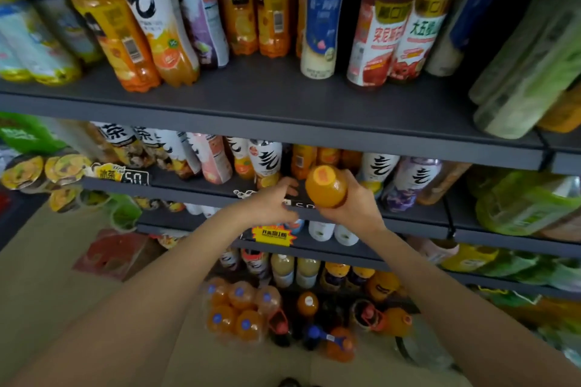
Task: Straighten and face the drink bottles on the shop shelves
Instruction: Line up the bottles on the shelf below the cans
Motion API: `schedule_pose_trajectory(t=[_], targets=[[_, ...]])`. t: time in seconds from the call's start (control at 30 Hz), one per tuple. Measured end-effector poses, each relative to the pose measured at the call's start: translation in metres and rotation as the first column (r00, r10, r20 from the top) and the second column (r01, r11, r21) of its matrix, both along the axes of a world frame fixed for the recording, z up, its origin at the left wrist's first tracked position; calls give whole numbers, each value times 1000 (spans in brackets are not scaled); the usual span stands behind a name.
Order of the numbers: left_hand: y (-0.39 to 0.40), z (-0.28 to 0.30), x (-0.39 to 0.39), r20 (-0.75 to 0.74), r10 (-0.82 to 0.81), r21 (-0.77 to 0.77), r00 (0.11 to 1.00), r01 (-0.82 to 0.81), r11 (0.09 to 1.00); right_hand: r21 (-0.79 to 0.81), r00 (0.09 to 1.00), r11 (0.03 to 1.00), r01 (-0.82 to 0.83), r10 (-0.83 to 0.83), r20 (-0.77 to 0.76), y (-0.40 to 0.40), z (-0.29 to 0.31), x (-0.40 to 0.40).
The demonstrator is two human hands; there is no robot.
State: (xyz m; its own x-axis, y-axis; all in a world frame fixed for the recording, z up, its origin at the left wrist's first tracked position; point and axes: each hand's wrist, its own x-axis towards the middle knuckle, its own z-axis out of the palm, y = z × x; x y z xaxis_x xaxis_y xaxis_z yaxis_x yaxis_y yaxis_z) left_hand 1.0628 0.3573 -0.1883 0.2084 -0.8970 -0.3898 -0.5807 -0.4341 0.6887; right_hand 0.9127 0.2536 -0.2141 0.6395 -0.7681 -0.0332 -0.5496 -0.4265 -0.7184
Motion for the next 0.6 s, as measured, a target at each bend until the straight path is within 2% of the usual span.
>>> schedule_pose_trajectory(t=[0.07,0.13,0.2,0.3,0.43,0.53,0.6], targets=[[-4,16,2,-108,-71,-27,992,69,997,-24,998,998,-63,63,17,0,32,-10],[-6,37,-2,-215,-127,-74,968,114,991,28,991,992,-127,125,55,-1,73,-16],[-5,63,-5,-338,-138,-125,931,101,987,110,972,972,-208,193,133,0,114,-18],[2,101,-6,-446,-129,-220,886,31,975,185,941,951,-249,192,279,3,163,-14],[16,128,1,-386,33,-361,922,-184,914,192,898,948,-252,156,412,9,191,6],[16,133,14,-228,243,-476,943,-326,817,99,914,972,-215,165,370,19,195,33],[15,134,29,-98,335,-595,937,-324,735,70,927,989,-132,98,361,24,198,54]])
